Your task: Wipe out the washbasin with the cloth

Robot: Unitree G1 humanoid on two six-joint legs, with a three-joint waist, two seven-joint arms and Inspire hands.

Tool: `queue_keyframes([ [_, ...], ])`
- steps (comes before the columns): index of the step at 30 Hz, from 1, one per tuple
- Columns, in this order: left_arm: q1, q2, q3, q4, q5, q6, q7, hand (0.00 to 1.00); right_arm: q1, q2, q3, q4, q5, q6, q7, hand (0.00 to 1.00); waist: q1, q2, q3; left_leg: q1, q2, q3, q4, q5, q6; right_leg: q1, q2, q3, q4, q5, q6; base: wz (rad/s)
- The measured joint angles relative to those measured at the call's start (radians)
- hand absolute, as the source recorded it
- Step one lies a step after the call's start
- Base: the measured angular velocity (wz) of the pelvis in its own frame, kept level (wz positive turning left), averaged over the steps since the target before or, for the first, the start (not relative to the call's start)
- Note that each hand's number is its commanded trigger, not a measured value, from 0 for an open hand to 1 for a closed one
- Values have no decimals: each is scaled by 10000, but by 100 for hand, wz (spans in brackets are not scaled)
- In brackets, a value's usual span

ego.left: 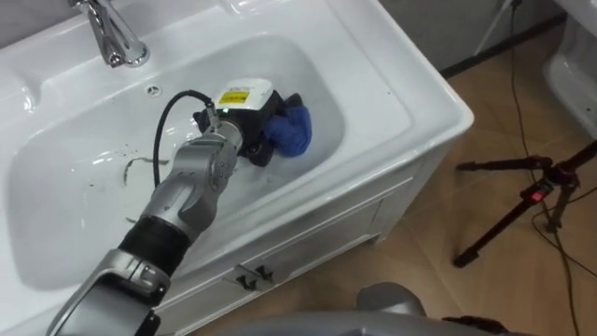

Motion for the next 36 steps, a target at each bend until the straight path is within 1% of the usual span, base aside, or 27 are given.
queue_keyframes([
  [5, -17, 2, 1, 4, 1, 37, -59, 100, 20, 19, 10, 160, 7, 25, -6, 0, -1, -10, 7, 72, 3, 165, -23, 0, 0, 9, -13, 66, 17, -2, 3, -4],
  [8, -11, 2, -3, 10, 6, 74, -58, 100, 55, 28, 91, 159, -31, 51, 7, 0, 0, -45, 28, 75, 4, 196, -22, 0, 0, 10, -15, 77, 13, -5, 9, 0],
  [10, 7, 1, -4, -3, 99, 95, -64, 100, 79, 24, 85, 142, -57, 201, 15, 0, 5, -64, 32, 96, 3, 205, -29, 0, 0, 8, -14, 94, 20, -8, 14, -2],
  [12, 25, 2, -2, -31, 139, 120, -91, 100, 88, 25, 77, 144, -47, 256, 15, 0, 11, -68, 31, 106, 7, 224, -25, 0, 0, 3, -15, 101, 27, -9, 15, -4],
  [14, 55, 2, 1, -43, 138, 138, -89, 100, 178, 25, -2, 114, -20, 254, 14, 0, 34, -70, 30, 106, 17, 278, -8, 0, 0, -10, -17, 117, 43, -11, 13, -5],
  [15, 68, 8, 2, -36, 133, 147, -87, 100, 200, 22, -91, 80, -2, 254, 10, 0, 95, -69, 29, 106, 40, 423, 18, 0, 0, -43, -14, 175, 56, -16, 8, -12],
  [18, 130, 67, 15, -42, 136, 148, -91, 100, 376, 13, -357, -279, -86, 266, 16, 0, 140, -58, 17, 118, 48, 452, 46, 0, 0, -56, 5, 274, 46, -15, 8, -11],
  [19, 193, 113, 96, -35, 157, 143, -91, 100, 380, 13, -532, -311, -125, 268, 43, 0, 173, -51, 12, 157, 46, 448, 37, 0, 0, -47, 12, 321, 42, -14, 8, -13],
  [20, 318, 99, 172, 14, 156, 143, -91, 100, 409, 7, -545, -314, -152, 273, 49, 0, 187, -52, 12, 199, 44, 451, 31, 0, 0, -18, 16, 331, 42, -14, 8, -16],
  [22, 729, 75, 415, 46, 151, 140, -31, 100, 406, 5, -610, -427, -238, 338, 65, 0, 203, -67, -28, 390, 44, 457, 35, 0, 0, 127, 41, 428, 41, -16, 4, -16],
  [23, 803, 86, 431, 84, 147, 145, -5, 100, 410, 6, -605, -492, -328, 381, 51, 0, 217, -62, -43, 429, 48, 473, 36, 0, 0, 159, 47, 449, 43, -19, 0, -12],
  [24, 929, 80, 513, 177, 133, 146, 75, 100, 381, 4, -605, -521, -409, 435, -25, 0, 250, -23, -89, 444, 52, 511, 44, 0, 0, 169, 54, 475, 44, -21, -5, -5],
  [25, 1039, 102, 603, 299, 142, 113, 150, 100, 363, 1, -606, -530, -422, 477, -93, 0, 254, -2, -104, 481, 43, 508, 1, 2, -3, 195, 62, 473, 53, -26, -13, 0],
  [26, 1106, 136, 621, 343, 147, 112, 194, 100, 356, 1, -607, -532, -421, 479, -94, 0, 252, 0, -105, 537, 35, 512, -51, 2, -3, 227, 68, 470, 61, -30, -20, 0],
  [27, 1285, 232, 644, 397, 189, 109, 268, 100, 352, 2, -645, -535, -419, 484, -93, 0, 251, -17, -127, 664, 35, 544, -125, 2, -3, 321, 78, 454, 61, -50, -37, 0],
  [28, 1525, 296, 757, 404, 367, 96, 332, 100, 333, 1, -730, -567, -449, 556, -101, 0, 259, -16, -175, 704, 31, 549, -136, 2, -4, 335, 86, 466, 82, -76, -54, 0],
  [29, 1612, 306, 825, 413, 449, 96, 372, 100, 311, 2, -790, -598, -497, 596, -110, 0, 264, -12, -180, 709, 29, 547, -132, 2, -4, 335, 94, 472, 89, -78, -58, -3],
  [30, 1743, 327, 944, 420, 698, 74, 406, 100, 276, 0, -956, -607, -553, 610, -113, 0, 332, 8, -191, 705, 34, 534, -130, 2, -5, 320, 112, 478, 99, -82, -66, -6],
  [31, 1827, 333, 1028, 474, 952, 64, 408, 100, 283, -5, -1013, -630, -561, 611, -156, 0, 476, 18, -205, 698, 44, 502, -104, 1, -6, 310, 135, 492, 109, -86, -85, -5],
  [33, 1988, 377, 1142, 480, 1153, 75, 413, 100, 278, -12, -1017, -655, -647, 613, -234, 0, 542, 28, -245, 627, 68, 455, -6, 0, -6, 302, 144, 446, 134, -98, -113, 4],
  [35, 2119, 434, 1217, 481, 1217, 85, 429, 100, 279, -39, -1133, -727, -676, 612, -294, 0, 696, 75, -272, 586, 89, 454, 52, 0, -6, 239, 144, 500, 222, -128, -144, 0],
  [36, 2242, 524, 1311, 477, 1211, 76, 453, 100, 261, -80, -1299, -790, -634, 612, -297, 0, 811, 164, -330, 544, 174, 461, 63, 0, -7, 169, 156, 528, 245, -133, -166, -7],
])
